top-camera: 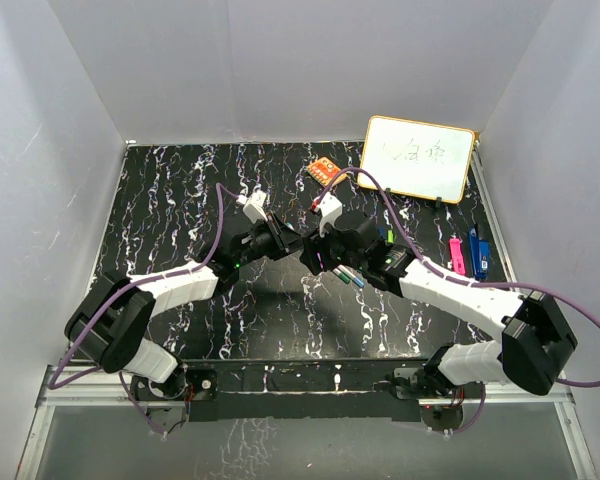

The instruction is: Open the pen caps

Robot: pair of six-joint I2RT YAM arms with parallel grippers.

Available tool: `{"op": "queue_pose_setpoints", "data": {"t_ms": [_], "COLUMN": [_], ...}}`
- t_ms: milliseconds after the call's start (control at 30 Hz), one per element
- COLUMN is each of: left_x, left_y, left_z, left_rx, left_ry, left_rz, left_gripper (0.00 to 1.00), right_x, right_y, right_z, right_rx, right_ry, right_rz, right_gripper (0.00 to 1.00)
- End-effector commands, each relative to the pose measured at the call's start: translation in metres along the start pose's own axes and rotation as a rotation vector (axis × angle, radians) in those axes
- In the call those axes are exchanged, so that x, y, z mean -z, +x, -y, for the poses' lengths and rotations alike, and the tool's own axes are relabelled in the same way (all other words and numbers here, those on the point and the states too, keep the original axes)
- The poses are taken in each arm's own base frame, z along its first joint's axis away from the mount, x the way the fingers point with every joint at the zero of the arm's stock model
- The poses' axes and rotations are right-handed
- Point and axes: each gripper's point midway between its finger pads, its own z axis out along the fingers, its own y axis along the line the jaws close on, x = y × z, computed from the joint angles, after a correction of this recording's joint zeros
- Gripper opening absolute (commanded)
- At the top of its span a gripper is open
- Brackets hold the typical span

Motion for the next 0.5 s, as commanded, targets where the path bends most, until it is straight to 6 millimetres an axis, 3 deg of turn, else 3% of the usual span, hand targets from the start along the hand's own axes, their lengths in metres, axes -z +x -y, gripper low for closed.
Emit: {"op": "queue_pose_setpoints", "data": {"t_ms": [0,267,367,467], "left_x": [0.0054,0.0089,0.0089,0.0091], "left_y": [-0.0217,-0.0272,-0.027,-0.0275], "left_z": [0.0345,0.0428,0.0429,0.0437], "left_rx": [-0.033,-0.04,-0.041,-0.04], "left_ry": [0.078,0.09,0.089,0.091], "left_rz": [0.061,0.075,0.073,0.075], "left_gripper": [0.0,0.0,0.0,0.0], "right_x": [-0.0029,-0.0094,-0.0095,-0.0097], "right_y": [-0.0109,-0.0025,-0.0035,-0.0051], "right_z": [-0.0056,-0.005,-0.005,-0.0047], "right_rx": [0.002,0.0,-0.001,0.001], "right_ry": [-0.025,-0.026,-0.025,-0.023], "right_rz": [0.027,0.005,0.01,0.014], "right_gripper": [0.5,0.43,0.33,0.17]}}
